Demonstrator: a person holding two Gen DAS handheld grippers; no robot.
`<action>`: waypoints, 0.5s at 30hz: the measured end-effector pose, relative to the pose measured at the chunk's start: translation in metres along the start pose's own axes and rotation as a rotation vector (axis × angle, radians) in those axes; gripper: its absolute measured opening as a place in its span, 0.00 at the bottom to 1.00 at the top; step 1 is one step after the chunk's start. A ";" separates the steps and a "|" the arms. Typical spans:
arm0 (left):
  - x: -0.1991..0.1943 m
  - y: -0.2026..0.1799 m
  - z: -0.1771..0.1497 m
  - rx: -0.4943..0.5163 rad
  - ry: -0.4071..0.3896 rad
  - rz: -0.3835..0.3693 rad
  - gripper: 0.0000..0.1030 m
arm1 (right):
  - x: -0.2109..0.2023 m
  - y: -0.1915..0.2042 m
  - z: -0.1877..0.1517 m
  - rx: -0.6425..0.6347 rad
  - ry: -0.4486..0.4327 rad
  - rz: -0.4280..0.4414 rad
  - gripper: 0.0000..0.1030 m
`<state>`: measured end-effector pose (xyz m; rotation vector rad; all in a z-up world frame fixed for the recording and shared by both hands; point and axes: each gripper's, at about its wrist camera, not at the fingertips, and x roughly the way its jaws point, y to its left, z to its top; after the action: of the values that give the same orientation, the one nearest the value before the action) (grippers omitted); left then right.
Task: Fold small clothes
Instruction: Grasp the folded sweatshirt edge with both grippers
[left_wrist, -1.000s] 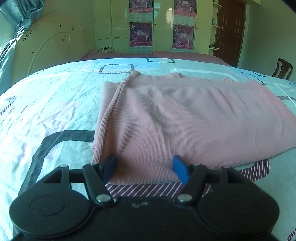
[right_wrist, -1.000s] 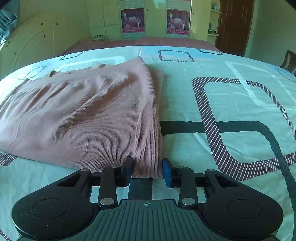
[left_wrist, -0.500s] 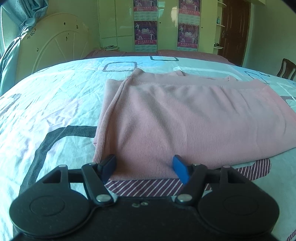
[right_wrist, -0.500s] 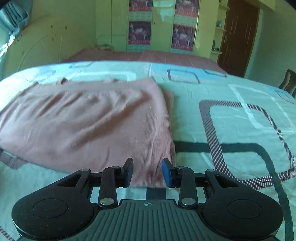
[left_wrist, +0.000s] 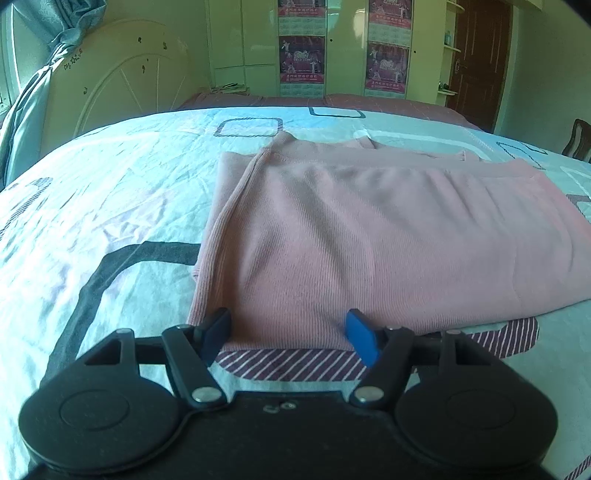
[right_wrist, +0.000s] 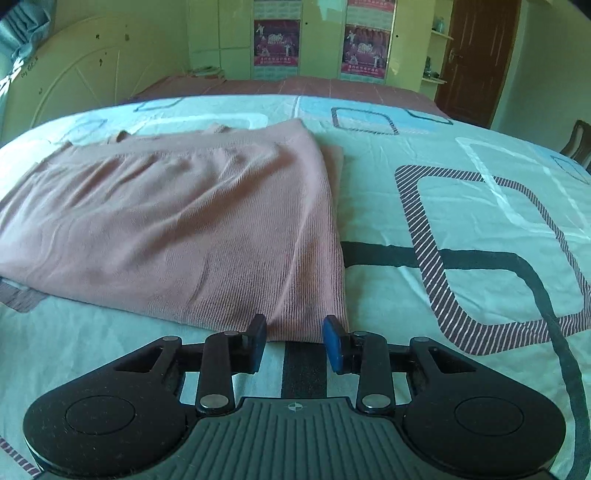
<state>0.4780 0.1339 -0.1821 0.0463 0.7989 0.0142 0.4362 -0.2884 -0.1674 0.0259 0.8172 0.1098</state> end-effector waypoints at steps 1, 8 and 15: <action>-0.007 -0.001 -0.003 0.003 -0.006 0.003 0.66 | -0.011 -0.002 -0.003 0.016 -0.021 0.020 0.33; -0.048 -0.003 -0.050 -0.098 0.009 -0.107 0.07 | -0.050 -0.002 -0.034 0.081 -0.031 0.100 0.33; -0.051 0.030 -0.070 -0.539 0.006 -0.325 0.57 | -0.060 0.029 -0.042 0.106 -0.019 0.211 0.33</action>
<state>0.3923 0.1653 -0.1925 -0.5926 0.7794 -0.0778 0.3620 -0.2673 -0.1506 0.2129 0.7994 0.2648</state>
